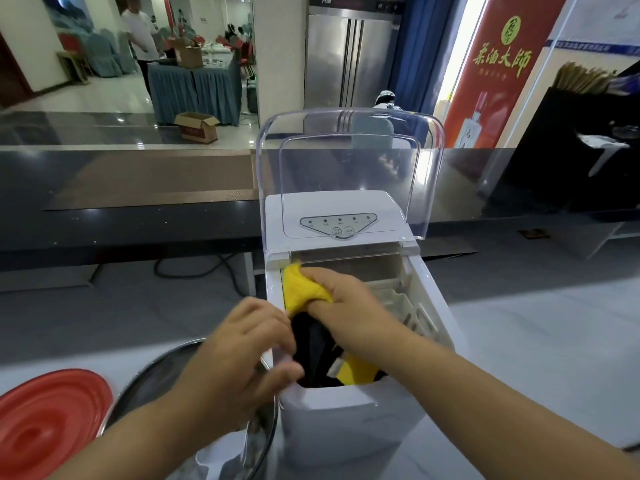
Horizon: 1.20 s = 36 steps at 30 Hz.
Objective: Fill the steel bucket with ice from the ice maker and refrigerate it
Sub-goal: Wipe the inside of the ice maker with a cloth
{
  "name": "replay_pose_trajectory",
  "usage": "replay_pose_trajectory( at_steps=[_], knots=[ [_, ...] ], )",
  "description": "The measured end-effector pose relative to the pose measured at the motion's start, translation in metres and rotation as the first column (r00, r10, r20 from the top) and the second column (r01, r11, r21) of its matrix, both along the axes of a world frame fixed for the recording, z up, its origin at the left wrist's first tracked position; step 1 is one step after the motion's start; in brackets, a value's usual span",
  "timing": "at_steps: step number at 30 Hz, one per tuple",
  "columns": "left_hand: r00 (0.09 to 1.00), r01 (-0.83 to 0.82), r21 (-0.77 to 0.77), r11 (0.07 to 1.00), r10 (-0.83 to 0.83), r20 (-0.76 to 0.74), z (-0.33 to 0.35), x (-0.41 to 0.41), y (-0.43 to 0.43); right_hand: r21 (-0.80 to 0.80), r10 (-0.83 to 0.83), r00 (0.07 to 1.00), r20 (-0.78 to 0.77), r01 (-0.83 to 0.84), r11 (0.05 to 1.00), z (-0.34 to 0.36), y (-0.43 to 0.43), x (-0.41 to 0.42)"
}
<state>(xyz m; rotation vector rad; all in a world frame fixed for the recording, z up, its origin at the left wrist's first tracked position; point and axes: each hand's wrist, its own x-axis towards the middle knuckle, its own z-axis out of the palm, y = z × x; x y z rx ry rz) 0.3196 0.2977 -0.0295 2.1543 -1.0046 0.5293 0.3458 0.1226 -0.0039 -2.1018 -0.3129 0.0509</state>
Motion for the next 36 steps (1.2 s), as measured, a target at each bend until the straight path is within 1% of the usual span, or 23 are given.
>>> replay_pose_trajectory(
  at_steps=[2, 3, 5, 6, 7, 9, 11, 14, 17, 19, 22, 24, 25, 28, 30, 32, 34, 36],
  knots=[
    [0.986, -0.163, -0.135, 0.977, 0.155, -0.068, 0.008, 0.004, 0.009, -0.036, 0.028, 0.996, -0.081, -0.031, 0.999, -0.003, 0.000, 0.002],
    [0.966, -0.246, -0.168, 0.954, 0.228, -0.118, 0.011, 0.007, 0.013, -0.066, 0.039, 0.993, -0.111, -0.047, 0.997, -0.004, -0.004, 0.003],
    [0.912, -0.377, -0.171, 0.910, 0.332, -0.240, 0.012, 0.013, 0.018, -0.104, 0.079, 0.984, -0.158, -0.096, 0.990, 0.002, -0.015, 0.004],
    [0.882, -0.417, -0.149, 0.897, 0.360, -0.303, 0.013, 0.015, 0.020, -0.083, 0.095, 0.979, -0.178, -0.111, 0.990, 0.008, -0.021, 0.005],
    [0.855, -0.442, -0.123, 0.889, 0.376, -0.358, 0.013, 0.018, 0.020, -0.025, 0.106, 0.976, -0.190, -0.112, 0.993, 0.014, -0.028, 0.007],
    [0.816, -0.457, -0.089, 0.885, 0.378, -0.437, 0.014, 0.021, 0.020, 0.108, 0.108, 0.977, -0.183, -0.089, 0.990, 0.024, -0.036, 0.011],
    [0.788, -0.453, -0.094, 0.886, 0.349, -0.507, 0.014, 0.025, 0.018, 0.144, 0.129, 0.973, -0.191, -0.102, 0.984, 0.028, -0.036, 0.014],
    [0.755, -0.440, -0.097, 0.893, 0.309, -0.579, 0.013, 0.030, 0.012, 0.073, 0.203, 0.950, -0.238, -0.191, 0.979, 0.018, -0.027, 0.013],
    [0.724, -0.431, -0.085, 0.898, 0.288, -0.627, 0.013, 0.035, 0.010, -0.007, 0.228, 0.931, -0.284, -0.240, 0.971, 0.013, -0.028, 0.010],
    [0.702, -0.445, -0.071, 0.893, 0.299, -0.647, 0.011, 0.038, 0.008, -0.041, 0.266, 0.909, -0.320, -0.294, 0.955, 0.012, -0.034, 0.009],
    [0.686, -0.463, -0.080, 0.883, 0.300, -0.663, 0.011, 0.038, 0.002, -0.096, 0.342, 0.883, -0.323, -0.390, 0.916, 0.011, -0.036, 0.009],
    [0.716, -0.444, -0.084, 0.892, 0.297, -0.631, 0.013, 0.036, -0.003, -0.148, 0.422, 0.846, -0.326, -0.486, 0.861, 0.012, -0.037, 0.008],
    [0.745, -0.432, -0.074, 0.899, 0.309, -0.591, 0.014, 0.034, -0.006, -0.161, 0.460, 0.823, -0.332, -0.530, 0.833, 0.012, -0.037, 0.007],
    [0.834, -0.406, -0.039, 0.913, 0.353, -0.423, 0.019, 0.028, -0.014, -0.155, 0.531, 0.766, -0.363, -0.611, 0.776, 0.013, -0.041, 0.006],
    [0.880, -0.368, 0.012, 0.930, 0.353, -0.318, 0.022, 0.023, -0.018, -0.188, 0.568, 0.730, -0.381, -0.662, 0.725, 0.012, -0.043, 0.007],
    [0.920, -0.304, 0.126, 0.944, 0.326, -0.217, 0.025, 0.017, -0.021, -0.257, 0.572, 0.719, -0.395, -0.685, 0.682, 0.012, -0.046, 0.009],
    [0.952, -0.251, 0.280, 0.927, 0.289, -0.104, 0.027, 0.012, -0.021, -0.350, 0.573, 0.714, -0.403, -0.698, 0.624, 0.014, -0.050, 0.012],
    [0.970, -0.221, 0.424, 0.878, 0.241, 0.006, 0.030, 0.010, -0.020, -0.508, 0.571, 0.710, -0.412, -0.699, 0.503, 0.018, -0.055, 0.016]
  ],
)
